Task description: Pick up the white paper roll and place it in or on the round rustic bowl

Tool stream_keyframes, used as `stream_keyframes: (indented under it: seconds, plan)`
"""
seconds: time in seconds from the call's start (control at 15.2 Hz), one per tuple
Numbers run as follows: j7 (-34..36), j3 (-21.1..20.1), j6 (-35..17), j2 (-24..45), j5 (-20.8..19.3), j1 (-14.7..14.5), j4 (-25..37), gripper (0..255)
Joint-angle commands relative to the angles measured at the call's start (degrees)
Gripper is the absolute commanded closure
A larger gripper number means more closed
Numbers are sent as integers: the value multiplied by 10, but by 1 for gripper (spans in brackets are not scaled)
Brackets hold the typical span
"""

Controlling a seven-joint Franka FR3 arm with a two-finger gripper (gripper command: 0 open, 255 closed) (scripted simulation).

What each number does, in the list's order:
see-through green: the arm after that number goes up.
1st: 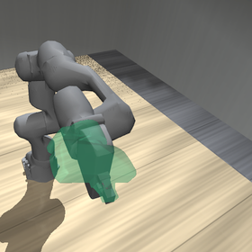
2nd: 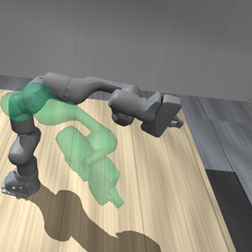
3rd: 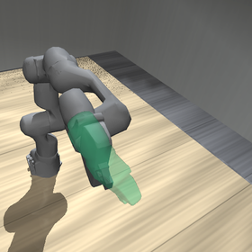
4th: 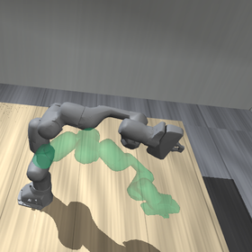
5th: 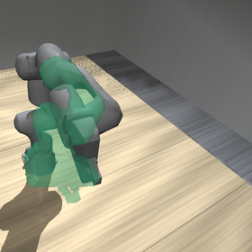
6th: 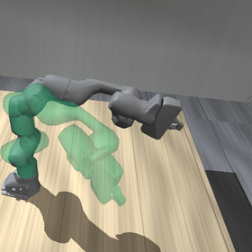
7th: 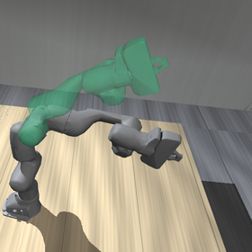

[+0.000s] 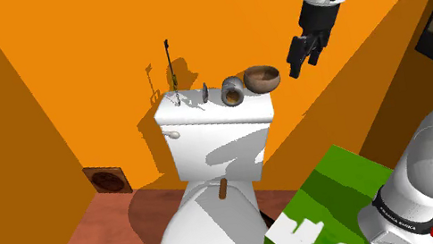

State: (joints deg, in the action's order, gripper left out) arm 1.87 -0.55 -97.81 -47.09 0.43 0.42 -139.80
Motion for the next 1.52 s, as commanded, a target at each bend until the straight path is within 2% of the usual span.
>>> stream_keyframes:
  seconds: [0.0,0.33,0.59,0.73,0.86,0.99,1.06,1.12,1.25,1.39,1.45]
  plan:
    - [0,0,0,0,0,0,0,0]
    - [92,-52,-201,-52,1,23,-150,0]
    - [180,-110,-382,-42,-4,50,-241,0]
    - [233,-151,-481,-15,-12,76,-274,0]
    - [296,-206,-585,26,-27,120,-296,0]
    - [372,-288,-689,74,-51,198,-306,0]
    - [414,-345,-740,96,-66,255,-306,0]
    - [458,-415,-789,111,-79,325,-302,0]
    - [542,-583,-877,117,-89,492,-288,0]
    - [610,-747,-949,87,-69,650,-265,0]
    - [638,-816,-977,63,-50,714,-251,0]
